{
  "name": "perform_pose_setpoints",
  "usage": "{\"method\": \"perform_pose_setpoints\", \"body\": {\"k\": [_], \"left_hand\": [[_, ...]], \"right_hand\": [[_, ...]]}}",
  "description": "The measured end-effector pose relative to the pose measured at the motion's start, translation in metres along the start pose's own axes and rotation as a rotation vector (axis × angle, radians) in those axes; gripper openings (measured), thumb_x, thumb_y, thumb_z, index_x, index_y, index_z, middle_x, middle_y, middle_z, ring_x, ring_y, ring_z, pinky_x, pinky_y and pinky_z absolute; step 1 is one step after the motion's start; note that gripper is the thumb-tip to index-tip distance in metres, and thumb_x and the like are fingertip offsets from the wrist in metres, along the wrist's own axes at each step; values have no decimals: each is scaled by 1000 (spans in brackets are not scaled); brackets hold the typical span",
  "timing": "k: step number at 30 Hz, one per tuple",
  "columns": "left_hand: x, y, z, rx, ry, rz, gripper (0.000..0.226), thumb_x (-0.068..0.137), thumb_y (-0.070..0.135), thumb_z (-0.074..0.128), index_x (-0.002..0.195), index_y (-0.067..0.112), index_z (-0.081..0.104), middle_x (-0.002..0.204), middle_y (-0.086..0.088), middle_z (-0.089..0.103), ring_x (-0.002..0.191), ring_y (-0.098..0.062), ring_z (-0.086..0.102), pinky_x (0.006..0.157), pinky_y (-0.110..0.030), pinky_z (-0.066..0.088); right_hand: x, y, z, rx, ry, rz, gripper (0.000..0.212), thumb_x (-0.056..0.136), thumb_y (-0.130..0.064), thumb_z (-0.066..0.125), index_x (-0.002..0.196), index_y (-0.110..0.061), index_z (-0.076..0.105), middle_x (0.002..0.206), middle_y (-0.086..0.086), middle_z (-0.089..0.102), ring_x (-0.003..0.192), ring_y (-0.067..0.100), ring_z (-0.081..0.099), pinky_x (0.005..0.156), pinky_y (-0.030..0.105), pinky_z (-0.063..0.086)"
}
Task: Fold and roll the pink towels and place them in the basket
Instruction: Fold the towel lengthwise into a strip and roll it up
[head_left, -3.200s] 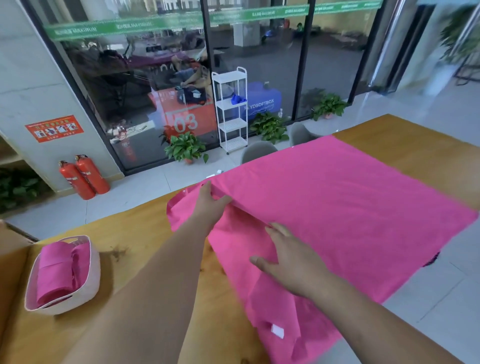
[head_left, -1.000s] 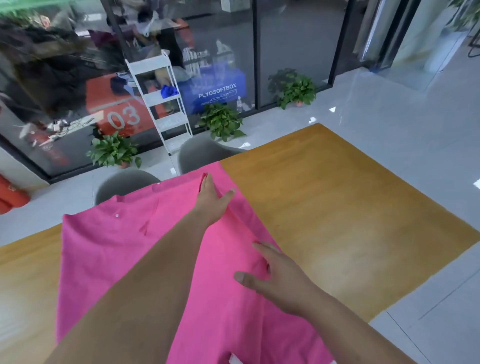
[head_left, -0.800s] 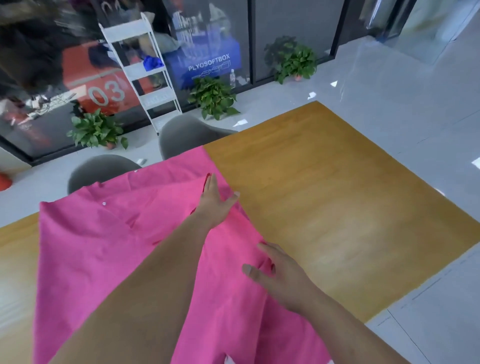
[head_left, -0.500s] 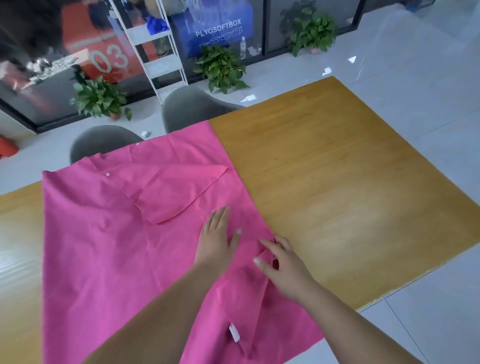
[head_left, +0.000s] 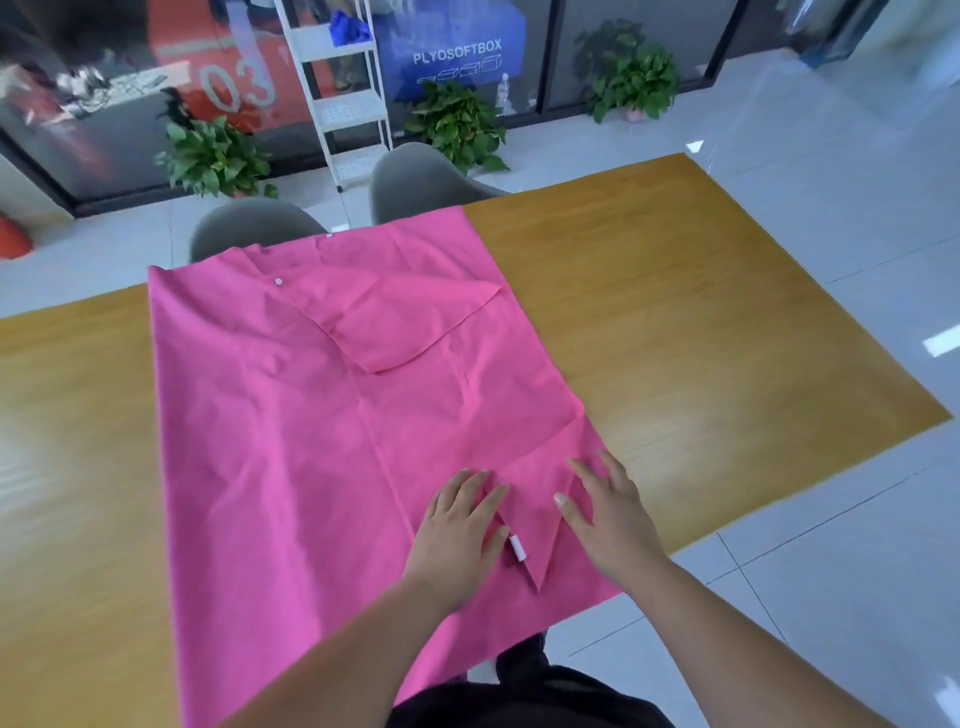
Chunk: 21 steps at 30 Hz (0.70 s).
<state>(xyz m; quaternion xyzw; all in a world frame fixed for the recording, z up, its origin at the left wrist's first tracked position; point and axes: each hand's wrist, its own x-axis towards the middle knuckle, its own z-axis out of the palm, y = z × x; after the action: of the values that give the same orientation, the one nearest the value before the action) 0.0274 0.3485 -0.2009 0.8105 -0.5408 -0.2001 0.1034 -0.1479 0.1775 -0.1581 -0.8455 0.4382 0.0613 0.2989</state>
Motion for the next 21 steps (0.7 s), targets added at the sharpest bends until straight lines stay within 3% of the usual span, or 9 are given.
{"method": "perform_pose_setpoints", "body": {"k": [3, 7, 14, 16, 18, 21], "left_hand": [[-11, 0, 1, 6, -20, 13, 62, 107, 56, 32, 165, 34, 29, 172, 5, 21, 161, -22, 6, 131, -48, 17], [-13, 10, 0, -1, -40, -17, 70, 107, 59, 34, 166, 22, 27, 171, 2, 19, 160, -25, 5, 132, -45, 11], [-11, 31, -6, -124, 38, -60, 71, 104, 54, 47, 161, 12, 36, 163, 3, 32, 152, -23, 23, 127, -42, 25], [-11, 46, -9, -219, 63, -60, 68, 105, 48, 51, 161, 11, 37, 163, 3, 33, 146, -22, 37, 122, -40, 34], [-15, 69, -11, -330, 73, -51, 66, 105, 46, 53, 160, 12, 39, 161, 8, 32, 126, -19, 57, 110, -40, 47], [-19, 119, -5, -418, 94, -4, 65, 103, 48, 55, 158, 16, 42, 158, 14, 31, 115, -16, 62, 101, -38, 53]], "right_hand": [[-27, 5, 11, -30, 14, 19, 65, 102, -67, 40, 162, -43, 29, 173, -7, 5, 159, 21, 13, 123, 49, 35], [-53, 11, 17, -25, 16, 62, 62, 104, -65, 40, 162, -44, 29, 173, -9, 4, 159, 20, 13, 122, 48, 35], [-66, 25, 5, 37, 19, 25, 58, 106, -61, 39, 160, -40, 35, 169, -7, 16, 152, 19, 25, 117, 45, 40], [-62, 30, -2, 96, 29, -1, 56, 106, -59, 39, 159, -40, 38, 165, -8, 24, 149, 17, 32, 115, 45, 42], [-59, 37, -10, 221, 59, -13, 53, 107, -57, 42, 157, -40, 41, 158, -9, 37, 141, 16, 46, 112, 44, 46], [-58, 48, -28, 456, 90, 52, 47, 108, -49, 46, 155, -45, 43, 136, -8, 62, 112, 11, 64, 92, 31, 51]]}}
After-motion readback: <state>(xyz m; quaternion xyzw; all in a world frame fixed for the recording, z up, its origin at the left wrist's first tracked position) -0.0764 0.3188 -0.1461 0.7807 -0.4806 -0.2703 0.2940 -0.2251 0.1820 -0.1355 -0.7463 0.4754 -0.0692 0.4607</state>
